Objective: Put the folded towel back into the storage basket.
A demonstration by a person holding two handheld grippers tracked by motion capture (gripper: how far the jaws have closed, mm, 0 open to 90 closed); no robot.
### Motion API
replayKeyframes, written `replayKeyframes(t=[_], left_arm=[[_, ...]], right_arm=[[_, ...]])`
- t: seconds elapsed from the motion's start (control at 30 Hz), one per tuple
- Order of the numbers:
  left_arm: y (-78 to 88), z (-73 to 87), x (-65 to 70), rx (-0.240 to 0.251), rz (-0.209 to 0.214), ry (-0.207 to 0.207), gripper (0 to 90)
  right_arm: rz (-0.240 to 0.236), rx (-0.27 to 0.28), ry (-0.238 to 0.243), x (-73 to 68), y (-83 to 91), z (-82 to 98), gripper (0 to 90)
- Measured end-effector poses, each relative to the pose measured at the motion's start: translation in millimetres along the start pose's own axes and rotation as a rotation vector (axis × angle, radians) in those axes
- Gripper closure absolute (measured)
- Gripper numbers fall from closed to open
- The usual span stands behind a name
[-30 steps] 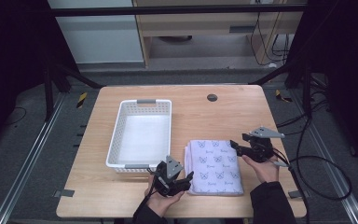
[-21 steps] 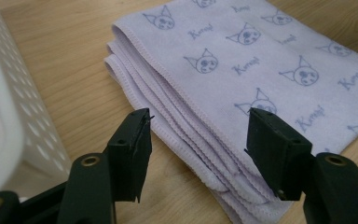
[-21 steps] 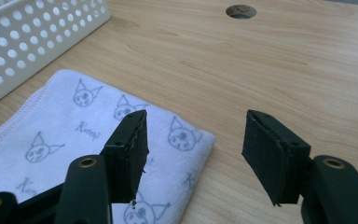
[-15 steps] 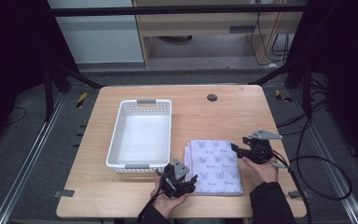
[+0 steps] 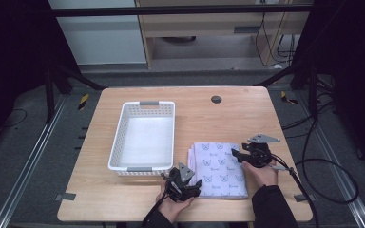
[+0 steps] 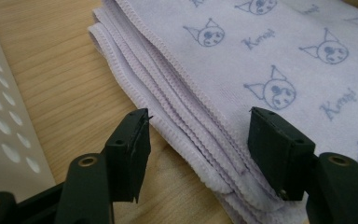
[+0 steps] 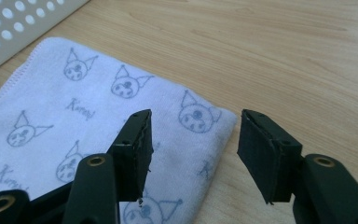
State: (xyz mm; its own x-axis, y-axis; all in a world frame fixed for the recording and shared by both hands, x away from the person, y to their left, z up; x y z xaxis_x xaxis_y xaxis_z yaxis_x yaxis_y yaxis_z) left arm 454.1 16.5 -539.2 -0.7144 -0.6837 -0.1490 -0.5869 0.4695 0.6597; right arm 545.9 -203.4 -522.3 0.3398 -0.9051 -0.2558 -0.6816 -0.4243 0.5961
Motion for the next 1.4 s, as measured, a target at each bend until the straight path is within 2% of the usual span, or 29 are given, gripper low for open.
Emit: replayKeyframes(t=[0.13,0.23,0.37,0.47,0.67,0.73,0.77,0.87,0.9,1.13,1.2,1.23,1.27,1.3,1.4], left_arm=[[-2.4,0.6,1.2,-0.009,-0.004,0.005,36.3],[-4.3,1.6,0.2,-0.019,0.001,0.023,34.7],[-5.2,1.6,1.6,-0.016,-0.01,0.011,34.6],[-6.5,1.7,2.1,-0.016,-0.008,0.017,34.6],[-9.2,2.7,0.9,-0.006,0.027,0.068,35.5],[-9.1,2.8,1.5,-0.006,0.031,0.065,37.3],[-9.2,2.6,2.6,-0.002,0.028,0.061,38.7],[-9.3,2.0,4.3,0.004,0.031,0.057,42.6],[-9.5,1.7,5.2,0.006,0.034,0.056,43.4],[-10.4,0.3,7.5,0.014,0.06,0.071,51.6],[-10.3,-0.2,8.5,0.017,0.073,0.079,57.1],[-10.4,-0.5,9.2,0.022,0.09,0.098,59.3],[-10.4,-0.5,9.2,0.022,0.09,0.098,61.4],[-10.3,-0.6,8.6,0.026,0.094,0.1,63.2],[-9.3,-0.9,8.5,0.036,0.102,0.12,68.1]], right_arm=[[0.005,-0.016,-0.007,1.9,-5.2,4.3,45.1],[0.005,-0.032,-0.006,2.2,-8.3,8.1,45.3],[0.006,-0.044,-0.009,2.6,-10.9,11.6,45.4],[0.005,-0.051,-0.019,3.7,-12.0,13.3,45.6],[0.006,-0.064,-0.025,3.8,-15.4,16.3,46.4],[0.0,-0.076,-0.045,4.6,-16.0,16.5,46.8],[-0.008,-0.082,-0.071,4.6,-16.8,17.1,47.9],[-0.02,-0.085,-0.09,4.7,-17.5,17.9,49.2],[-0.034,-0.09,-0.115,5.0,-17.5,18.4,50.5],[-0.054,-0.094,-0.131,3.5,-17.6,18.8,58.6],[-0.061,-0.097,-0.135,1.9,-17.0,19.0,62.0],[-0.062,-0.097,-0.134,0.9,-16.2,18.9,66.3],[-0.062,-0.097,-0.134,0.9,-16.2,18.9,66.3],[-0.062,-0.087,-0.126,0.7,-14.9,17.6,71.2],[-0.061,-0.083,-0.124,-0.2,-13.4,16.7,73.6]])
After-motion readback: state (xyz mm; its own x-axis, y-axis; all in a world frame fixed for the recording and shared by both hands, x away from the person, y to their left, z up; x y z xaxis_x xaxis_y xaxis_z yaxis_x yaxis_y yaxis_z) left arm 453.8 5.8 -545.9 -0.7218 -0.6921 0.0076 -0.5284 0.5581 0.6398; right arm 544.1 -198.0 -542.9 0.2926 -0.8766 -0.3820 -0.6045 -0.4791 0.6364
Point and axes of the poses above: each handheld gripper's, and its own axes: y roughly backward along the jaws, z roughly out of its underside, x roughly to its right, the point moved 7 cm from there along -y, roughly forward along the jaws, and after that the axes turned 12 degrees about -y, right-handed, at the moved point
